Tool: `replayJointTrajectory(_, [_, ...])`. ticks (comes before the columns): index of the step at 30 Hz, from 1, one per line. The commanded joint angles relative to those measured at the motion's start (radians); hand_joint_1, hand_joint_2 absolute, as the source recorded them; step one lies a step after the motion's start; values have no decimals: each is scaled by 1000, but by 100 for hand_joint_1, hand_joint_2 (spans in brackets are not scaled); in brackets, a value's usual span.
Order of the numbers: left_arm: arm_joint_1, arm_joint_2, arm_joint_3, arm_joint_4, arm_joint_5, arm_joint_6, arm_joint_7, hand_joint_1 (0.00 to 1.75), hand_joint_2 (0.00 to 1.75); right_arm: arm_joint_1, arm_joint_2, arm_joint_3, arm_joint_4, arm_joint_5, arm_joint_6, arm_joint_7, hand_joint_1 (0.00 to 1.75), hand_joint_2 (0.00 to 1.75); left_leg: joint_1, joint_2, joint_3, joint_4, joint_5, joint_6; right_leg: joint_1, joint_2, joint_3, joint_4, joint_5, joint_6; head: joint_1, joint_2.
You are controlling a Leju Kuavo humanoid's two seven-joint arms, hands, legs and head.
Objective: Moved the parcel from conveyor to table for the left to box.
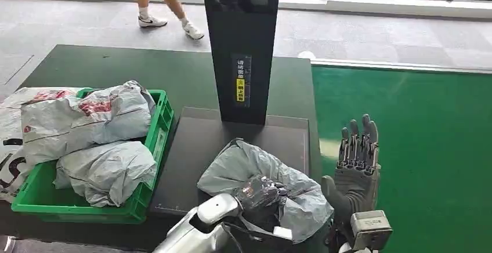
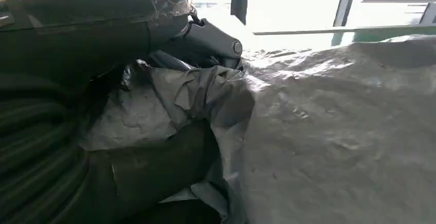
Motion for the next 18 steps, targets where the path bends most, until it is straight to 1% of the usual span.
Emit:
replayJointTrajectory(1, [49, 46, 10, 41, 36, 165, -15, 175, 175, -38, -32, 20, 48, 13, -18, -3, 0, 175, -2, 6, 1, -7, 4, -1, -2, 6, -3, -5, 5, 1, 0, 0])
replayJointTrajectory(2, [60, 39, 70, -49, 91, 282, -33, 175, 175, -12, -30, 15, 21, 22, -30, -3, 0, 175, -2, 6, 1, -8, 5, -1, -2, 7, -3, -6, 6, 1, 0, 0])
replayJointTrajectory(3, [82, 49, 101, -194, 106, 332, -16, 175, 175, 20, -32, 12, -12, 29, -36, -3, 0, 175, -1, 3, 3, -3, 1, 0, -1, 4, 1, -2, 2, 1, 0, 0])
replayJointTrajectory(4, [122, 60, 122, -347, 140, 312, -16, 175, 175, 40, -34, 11, -32, 32, -42, -3, 0, 175, -1, 2, 1, -3, 2, -1, -1, 2, -1, -1, 2, 1, 0, 0])
replayJointTrajectory(5, [135, 61, 130, -391, 149, 312, -13, 175, 175, 45, -35, 12, -38, 32, -43, -3, 0, 175, -2, 3, 0, -4, 3, -1, -2, 4, -3, -1, 3, 1, 0, 0])
replayJointTrajectory(6, [158, 63, 151, -484, 186, 328, -28, 175, 175, 57, -35, 11, -50, 35, -51, -3, 0, 175, 0, 3, -1, -1, 1, -1, -1, 3, -3, 0, 1, 0, 0, 0])
replayJointTrajectory(7, [195, 67, 169, -579, 209, 367, -36, 175, 175, 68, -36, 14, -61, 37, -59, -3, 0, 175, 0, 1, -2, 1, 1, -1, -1, 1, -4, 2, 0, 0, 0, 0])
replayJointTrajectory(9, [253, 63, 195, -727, 303, 472, -97, 175, 175, 83, -38, 19, -75, 40, -83, -3, 0, 175, 0, 2, -4, 0, 0, -1, -1, 2, -6, 1, 0, 0, 0, 0])
replayJointTrajectory(11, [282, 61, 205, -796, 383, 518, -132, 175, 175, 92, -38, 23, -80, 44, -95, -3, 0, 175, -1, 5, -3, -2, 0, -1, -2, 5, -6, 0, 1, 1, 0, 0])
replayJointTrajectory(12, [298, 61, 209, -838, 455, 563, -178, 175, 175, 99, -39, 29, -82, 49, -106, -3, 0, 175, 0, 5, -3, 0, -1, -1, 0, 5, -6, 1, 0, 0, 0, 0])
replayJointTrajectory(13, [299, 60, 212, -843, 465, 570, -183, 175, 175, 101, -38, 31, -82, 50, -107, -3, 0, 175, -1, 6, -3, -1, -1, -1, -1, 7, -7, 1, 0, 0, 0, 0])
replayJointTrajectory(14, [305, 56, 226, -863, 510, 592, -218, 175, 175, 103, -37, 33, -79, 53, -109, -3, 0, 175, 0, 4, -3, 0, -1, -1, 0, 4, -6, 1, 0, 0, 0, 0])
replayJointTrajectory(15, [312, 41, 256, -879, 535, 592, -253, 175, 175, 102, -37, 37, -74, 55, -109, -3, 0, 175, -1, 5, -3, -2, 0, -1, -1, 5, -7, 0, 0, 0, 0, 0])
replayJointTrajectory(18, [317, 32, 286, -892, 577, 592, -287, 175, 175, 93, -38, 40, -64, 55, -108, -3, 0, 175, 0, 4, -4, -1, -1, -1, 0, 4, -6, 1, -1, 0, 0, 0])
